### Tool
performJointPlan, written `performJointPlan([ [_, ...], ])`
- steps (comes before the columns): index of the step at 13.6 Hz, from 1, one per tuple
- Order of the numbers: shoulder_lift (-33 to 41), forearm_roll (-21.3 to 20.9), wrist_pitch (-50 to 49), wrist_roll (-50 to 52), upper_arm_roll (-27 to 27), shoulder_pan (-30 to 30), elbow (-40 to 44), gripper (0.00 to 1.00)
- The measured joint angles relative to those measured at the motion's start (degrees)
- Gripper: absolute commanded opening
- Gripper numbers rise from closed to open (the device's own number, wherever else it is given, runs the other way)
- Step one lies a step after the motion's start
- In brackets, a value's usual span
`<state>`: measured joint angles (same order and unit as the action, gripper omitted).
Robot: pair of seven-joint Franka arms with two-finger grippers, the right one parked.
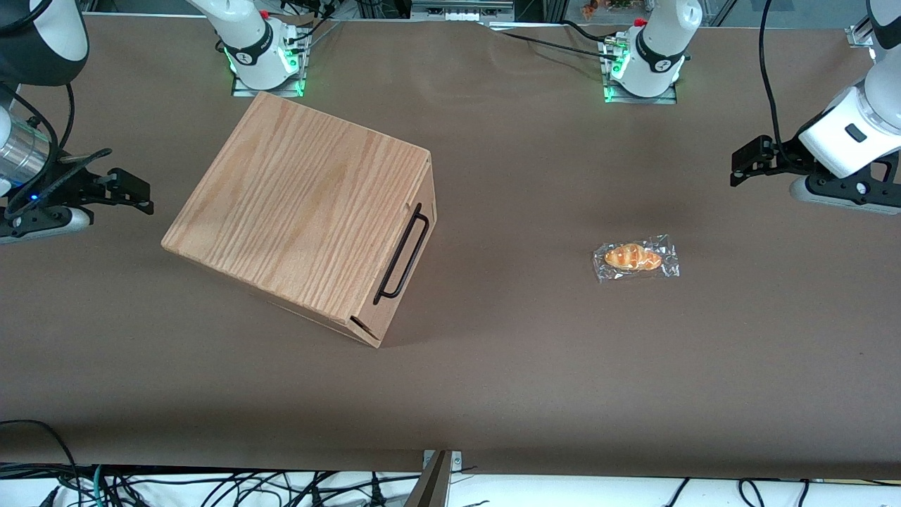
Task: Open top drawer with left arm
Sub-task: 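Move the left gripper down toward the drawer's black bar handle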
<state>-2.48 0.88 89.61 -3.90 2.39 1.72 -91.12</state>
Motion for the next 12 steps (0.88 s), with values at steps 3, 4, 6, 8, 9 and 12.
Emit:
performJointPlan([
  [3, -1.4, 4.3, -1.5, 0.0, 0.6, 0.9, 0.0, 1.0],
  [4, -2.2, 6.2, -1.4, 0.0, 0.8, 2.1, 0.1, 1.0],
  [6, -5.3, 8.5, -1.2, 0.0, 0.9, 5.9, 2.5, 1.0],
  [8, -10.7, 11.1, -0.7, 0.6, 1.1, 9.8, 8.0, 1.0],
  [9, -13.8, 12.2, -0.4, 1.2, 1.2, 11.4, 11.0, 1.0],
  [12, -20.6, 15.1, 5.0, 6.6, 1.4, 16.1, 17.1, 1.0],
])
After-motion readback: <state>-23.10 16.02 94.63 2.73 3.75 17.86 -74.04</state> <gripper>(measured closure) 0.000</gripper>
